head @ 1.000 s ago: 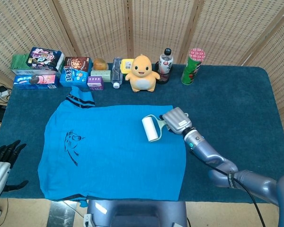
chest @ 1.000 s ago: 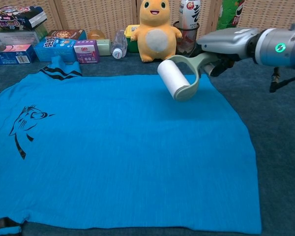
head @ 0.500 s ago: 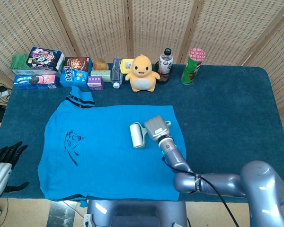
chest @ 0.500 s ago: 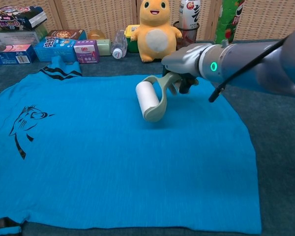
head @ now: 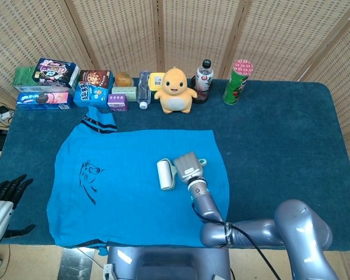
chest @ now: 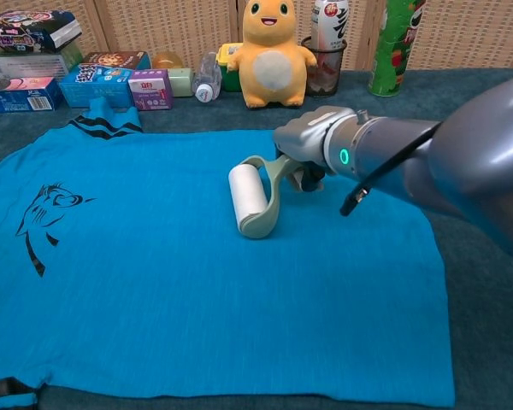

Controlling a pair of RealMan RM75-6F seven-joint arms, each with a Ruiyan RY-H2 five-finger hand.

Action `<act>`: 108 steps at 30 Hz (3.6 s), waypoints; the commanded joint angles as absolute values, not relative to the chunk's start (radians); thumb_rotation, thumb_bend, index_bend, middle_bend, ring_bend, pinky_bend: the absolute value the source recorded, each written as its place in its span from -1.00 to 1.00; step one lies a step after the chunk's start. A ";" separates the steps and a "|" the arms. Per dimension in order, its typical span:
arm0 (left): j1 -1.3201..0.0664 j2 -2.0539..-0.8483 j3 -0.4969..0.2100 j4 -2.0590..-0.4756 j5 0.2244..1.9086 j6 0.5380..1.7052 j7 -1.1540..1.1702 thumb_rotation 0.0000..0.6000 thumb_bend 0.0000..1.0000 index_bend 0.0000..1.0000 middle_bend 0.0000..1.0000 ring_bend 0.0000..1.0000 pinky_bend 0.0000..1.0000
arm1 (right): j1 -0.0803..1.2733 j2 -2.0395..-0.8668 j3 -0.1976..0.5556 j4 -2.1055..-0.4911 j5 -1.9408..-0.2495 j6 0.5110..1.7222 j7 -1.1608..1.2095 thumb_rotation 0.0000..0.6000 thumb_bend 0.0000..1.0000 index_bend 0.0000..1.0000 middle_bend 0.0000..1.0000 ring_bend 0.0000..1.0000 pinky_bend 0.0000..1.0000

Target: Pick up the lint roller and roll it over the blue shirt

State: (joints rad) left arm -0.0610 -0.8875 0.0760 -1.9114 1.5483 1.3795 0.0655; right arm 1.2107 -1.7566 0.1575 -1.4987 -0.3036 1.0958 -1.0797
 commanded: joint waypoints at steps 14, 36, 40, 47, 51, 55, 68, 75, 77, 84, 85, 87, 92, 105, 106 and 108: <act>-0.065 -0.901 0.076 -1.916 1.537 1.368 0.099 1.00 -0.82 -1.00 -1.00 -1.00 -0.98 | 1.040 -1.718 0.042 -1.382 -0.576 1.091 -0.885 1.00 1.00 0.00 0.34 0.53 1.00; -0.063 -0.905 0.077 -1.922 1.535 1.373 0.112 1.00 -0.82 -1.00 -1.00 -1.00 -0.98 | 0.942 -1.661 0.073 -1.254 -0.708 1.037 -0.779 1.00 1.00 0.00 0.34 0.53 1.00; -0.063 -0.902 0.078 -1.920 1.540 1.376 0.104 1.00 -0.82 -1.00 -1.00 -1.00 -0.98 | 0.932 -1.676 0.074 -1.320 -0.749 1.106 -0.828 1.00 1.00 0.00 0.34 0.53 1.00; -0.060 -0.899 0.081 -1.920 1.548 1.381 0.097 1.00 -0.82 -1.00 -1.00 -1.00 -0.98 | 0.917 -1.720 0.072 -1.369 -0.776 1.164 -0.902 1.00 1.00 0.00 0.34 0.54 1.00; -0.058 -0.898 0.083 -1.920 1.553 1.384 0.094 1.00 -0.82 -1.00 -1.00 -1.00 -0.98 | 0.912 -1.770 0.072 -1.378 -0.791 1.194 -0.947 1.00 1.00 0.00 0.34 0.54 1.00; -0.060 -0.898 0.084 -1.919 1.553 1.380 0.095 1.00 -0.82 -1.00 -1.00 -1.00 -0.98 | 0.916 -1.811 0.094 -1.395 -0.808 1.200 -0.965 1.00 1.00 0.00 0.34 0.54 1.00; -0.064 -0.895 0.085 -1.918 1.552 1.370 0.089 1.00 -0.82 -1.00 -1.00 -1.00 -0.98 | 0.916 -1.886 0.116 -1.446 -0.916 1.225 -0.961 1.00 1.00 0.00 0.34 0.54 1.00; -0.063 -0.896 0.085 -1.920 1.549 1.372 0.094 1.00 -0.82 -1.00 -1.00 -1.00 -0.98 | 0.892 -1.976 0.097 -1.359 -1.044 1.260 -0.883 1.00 1.00 0.00 0.34 0.54 1.00; -0.064 -0.896 0.086 -1.921 1.549 1.369 0.096 1.00 -0.82 -1.00 -1.00 -1.00 -0.98 | 0.883 -1.995 0.085 -1.325 -1.073 1.263 -0.865 1.00 1.00 0.00 0.34 0.54 1.00; -0.063 -0.896 0.086 -1.922 1.550 1.371 0.094 1.00 -0.82 -1.00 -1.00 -1.00 -0.98 | 0.858 -2.019 0.056 -1.241 -1.106 1.235 -0.872 1.00 1.00 0.00 0.34 0.54 1.00; -0.063 -0.896 0.086 -1.922 1.550 1.371 0.094 1.00 -0.82 -1.00 -1.00 -1.00 -0.98 | 0.856 -2.020 0.054 -1.233 -1.110 1.233 -0.872 1.00 1.00 0.00 0.34 0.54 1.00; -0.063 -0.896 0.086 -1.921 1.550 1.372 0.093 1.00 -0.82 -1.00 -1.00 -1.00 -0.98 | 0.847 -2.024 0.050 -1.210 -1.118 1.225 -0.871 1.00 1.00 0.00 0.34 0.54 1.00; -0.063 -0.897 0.088 -1.922 1.552 1.370 0.098 1.00 -0.82 -1.00 -1.00 -1.00 -0.98 | 0.830 -2.026 0.047 -1.157 -1.141 1.206 -0.868 1.00 1.00 0.00 0.34 0.54 1.00; -0.067 -0.903 0.087 -1.923 1.545 1.360 0.113 1.00 -0.82 -1.00 -1.00 -1.00 -0.98 | 0.791 -1.943 0.073 -1.033 -1.192 1.156 -0.792 1.00 1.00 0.00 0.34 0.54 1.00; -0.067 -0.904 0.088 -1.924 1.544 1.359 0.115 1.00 -0.82 -1.00 -1.00 -1.00 -0.98 | 0.789 -1.936 0.075 -1.026 -1.195 1.153 -0.785 1.00 1.00 0.00 0.34 0.54 1.00; -0.068 -0.905 0.088 -1.925 1.544 1.358 0.119 1.00 -0.82 -1.00 -1.00 -1.00 -0.98 | 0.784 -1.922 0.079 -1.009 -1.203 1.144 -0.768 1.00 1.00 0.00 0.34 0.54 1.00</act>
State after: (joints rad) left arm -0.0675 -0.9051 0.0881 -1.9253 1.5440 1.3582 0.1190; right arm 0.7881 -1.9279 0.0760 -1.0159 -1.1973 1.1496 -0.7749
